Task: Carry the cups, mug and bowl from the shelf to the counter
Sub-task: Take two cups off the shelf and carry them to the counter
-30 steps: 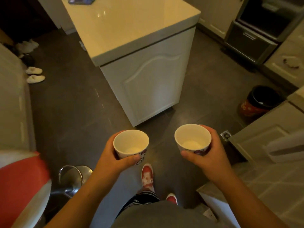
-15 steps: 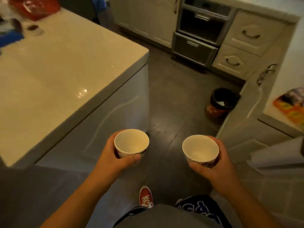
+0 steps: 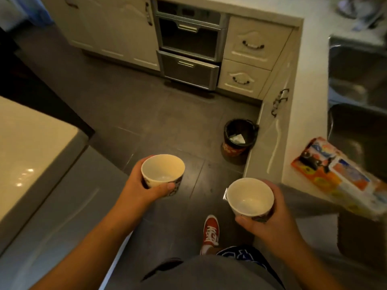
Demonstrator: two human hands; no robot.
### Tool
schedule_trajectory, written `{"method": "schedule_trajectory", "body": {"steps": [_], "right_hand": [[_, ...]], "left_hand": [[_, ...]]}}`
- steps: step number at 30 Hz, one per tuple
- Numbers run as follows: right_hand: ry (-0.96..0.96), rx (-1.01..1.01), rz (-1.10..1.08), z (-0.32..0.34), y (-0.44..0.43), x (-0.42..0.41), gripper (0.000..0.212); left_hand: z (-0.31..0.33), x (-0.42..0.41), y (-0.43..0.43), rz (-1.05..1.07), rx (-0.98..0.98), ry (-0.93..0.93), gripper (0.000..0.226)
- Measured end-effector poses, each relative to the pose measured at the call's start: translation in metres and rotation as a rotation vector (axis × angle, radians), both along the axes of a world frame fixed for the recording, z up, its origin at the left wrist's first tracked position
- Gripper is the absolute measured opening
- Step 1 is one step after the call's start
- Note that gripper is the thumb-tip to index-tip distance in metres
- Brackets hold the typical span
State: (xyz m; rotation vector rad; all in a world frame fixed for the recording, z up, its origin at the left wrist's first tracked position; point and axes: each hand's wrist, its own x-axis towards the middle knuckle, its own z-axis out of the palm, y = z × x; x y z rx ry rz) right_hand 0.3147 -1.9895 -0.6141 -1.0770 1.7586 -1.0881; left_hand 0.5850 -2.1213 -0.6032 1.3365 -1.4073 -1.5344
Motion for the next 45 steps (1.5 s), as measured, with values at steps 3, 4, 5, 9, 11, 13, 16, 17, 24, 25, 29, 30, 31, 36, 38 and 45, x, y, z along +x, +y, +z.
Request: {"method": "schedule_trajectory", "body": {"steps": [3, 4, 5, 9, 11, 13, 16, 17, 24, 25, 29, 30, 31, 36, 38, 45], "right_hand": [[0.001, -0.014, 0.076, 0.004, -0.058, -0.025, 0.089], [-0.002, -0.006, 0.100, 0.006, -0.078, -0.030, 0.088], [-0.007, -0.002, 0.123, 0.008, -0.099, -0.033, 0.088], [-0.031, -0.010, 0.202, 0.009, -0.185, -0.034, 0.089], [-0.039, -0.014, 0.235, 0.005, -0.228, -0.028, 0.090], [-0.033, -0.027, 0.269, 0.002, -0.273, -0.019, 0.088], [-0.006, -0.049, 0.314, -0.002, -0.337, -0.005, 0.085], [-0.003, -0.045, 0.319, -0.003, -0.357, -0.002, 0.085], [-0.005, -0.030, 0.298, 0.008, -0.469, -0.012, 0.086], [-0.011, -0.021, 0.282, 0.009, -0.480, -0.017, 0.086], [-0.008, 0.010, 0.229, 0.004, -0.518, -0.043, 0.084], [-0.003, 0.018, 0.221, 0.001, -0.530, -0.051, 0.085], [0.008, 0.023, 0.221, -0.002, -0.542, -0.059, 0.085], [0.026, 0.036, 0.245, -0.012, -0.620, -0.100, 0.086], [0.025, 0.031, 0.269, -0.013, -0.659, -0.113, 0.086], [-0.008, 0.022, 0.491, -0.003, -0.801, -0.104, 0.088]], "left_hand": [[0.004, -0.018, -0.032, 0.036, -0.002, -0.021, 0.065], [0.005, -0.021, -0.041, 0.054, -0.003, -0.028, 0.067], [0.006, -0.023, -0.050, 0.075, -0.004, -0.042, 0.070], [0.008, -0.023, -0.087, 0.164, -0.018, -0.107, 0.075], [0.004, -0.019, -0.110, 0.214, -0.004, -0.107, 0.077], [-0.001, -0.013, -0.136, 0.251, 0.010, -0.106, 0.081], [-0.012, -0.003, -0.186, 0.286, 0.019, -0.088, 0.076], [-0.015, 0.000, -0.205, 0.293, 0.019, -0.079, 0.073], [-0.015, 0.003, -0.342, 0.281, 0.053, -0.015, 0.081], [-0.014, 0.001, -0.361, 0.266, 0.060, -0.005, 0.081], [-0.017, -0.014, -0.430, 0.225, 0.067, 0.021, 0.072], [-0.018, -0.019, -0.447, 0.222, 0.065, 0.021, 0.071], [-0.019, -0.024, -0.464, 0.220, 0.066, 0.017, 0.072], [-0.027, -0.051, -0.549, 0.270, 0.053, 0.007, 0.085], [-0.026, -0.060, -0.581, 0.287, 0.041, 0.016, 0.084], [-0.005, -0.063, -0.653, 0.434, 0.027, -0.004, 0.080]]}}
